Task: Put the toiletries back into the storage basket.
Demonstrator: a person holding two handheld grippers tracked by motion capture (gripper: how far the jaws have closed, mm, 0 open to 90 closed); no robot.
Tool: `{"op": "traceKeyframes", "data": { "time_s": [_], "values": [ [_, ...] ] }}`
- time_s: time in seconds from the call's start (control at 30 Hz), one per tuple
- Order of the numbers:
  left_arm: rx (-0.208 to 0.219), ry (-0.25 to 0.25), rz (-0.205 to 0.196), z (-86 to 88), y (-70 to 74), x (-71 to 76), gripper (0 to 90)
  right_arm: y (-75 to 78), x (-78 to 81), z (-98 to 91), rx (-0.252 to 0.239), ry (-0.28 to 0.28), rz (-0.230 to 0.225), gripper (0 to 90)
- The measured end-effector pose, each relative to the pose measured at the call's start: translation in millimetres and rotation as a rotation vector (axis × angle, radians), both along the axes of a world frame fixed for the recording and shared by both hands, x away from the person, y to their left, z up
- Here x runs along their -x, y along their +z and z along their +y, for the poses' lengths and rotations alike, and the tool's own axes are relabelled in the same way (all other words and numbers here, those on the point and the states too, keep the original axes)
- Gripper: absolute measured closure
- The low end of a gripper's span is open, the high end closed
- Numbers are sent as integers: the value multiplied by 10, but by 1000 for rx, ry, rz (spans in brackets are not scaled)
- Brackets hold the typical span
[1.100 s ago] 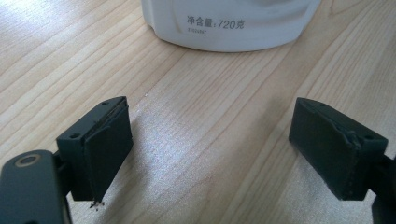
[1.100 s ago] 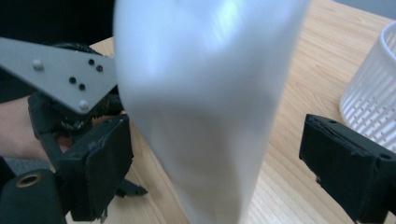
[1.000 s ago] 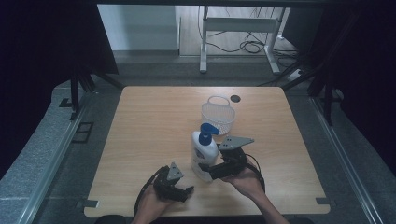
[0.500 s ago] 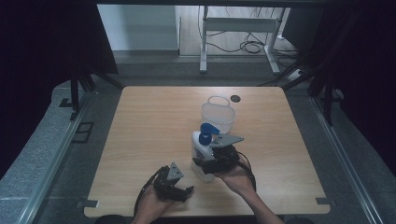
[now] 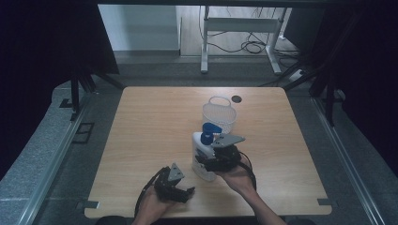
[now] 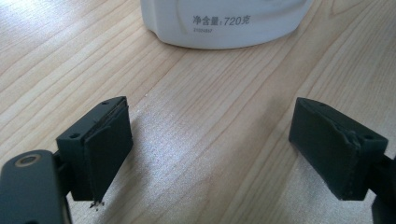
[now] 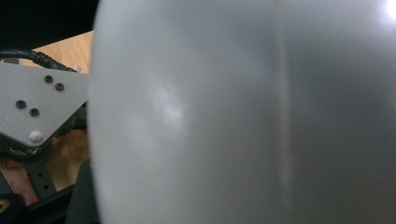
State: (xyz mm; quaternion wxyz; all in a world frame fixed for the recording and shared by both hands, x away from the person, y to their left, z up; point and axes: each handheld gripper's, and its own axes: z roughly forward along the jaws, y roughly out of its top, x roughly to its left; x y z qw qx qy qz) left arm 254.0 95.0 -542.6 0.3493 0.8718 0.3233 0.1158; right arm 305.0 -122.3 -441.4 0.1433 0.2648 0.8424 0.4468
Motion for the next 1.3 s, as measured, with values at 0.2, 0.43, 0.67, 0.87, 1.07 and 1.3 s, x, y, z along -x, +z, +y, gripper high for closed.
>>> {"op": "traceKeyframes", "data": {
  "time_s": [0.2, 0.43, 0.67, 0.87, 1.07, 1.3],
  "values": [
    [1, 1, 0, -1, -1, 0, 126, 16, -51, -63, -14, 8, 26, 367],
    [1, 1, -2, -1, -1, 0, 127, 96, -109, -116, -1, 13, 19, 368],
    [0, 0, -2, 0, -1, -1, 126, 198, -192, -169, -1, 48, 38, 368],
    [0, -2, -3, 0, -1, -2, 126, 285, -238, -185, 11, 72, 23, 368],
    [0, -1, -2, 0, 0, -2, 127, 383, -311, -221, -8, 81, 21, 368],
    [0, -2, -2, 0, -1, -2, 127, 462, -386, -259, -15, 91, 17, 369]
  ]
}}
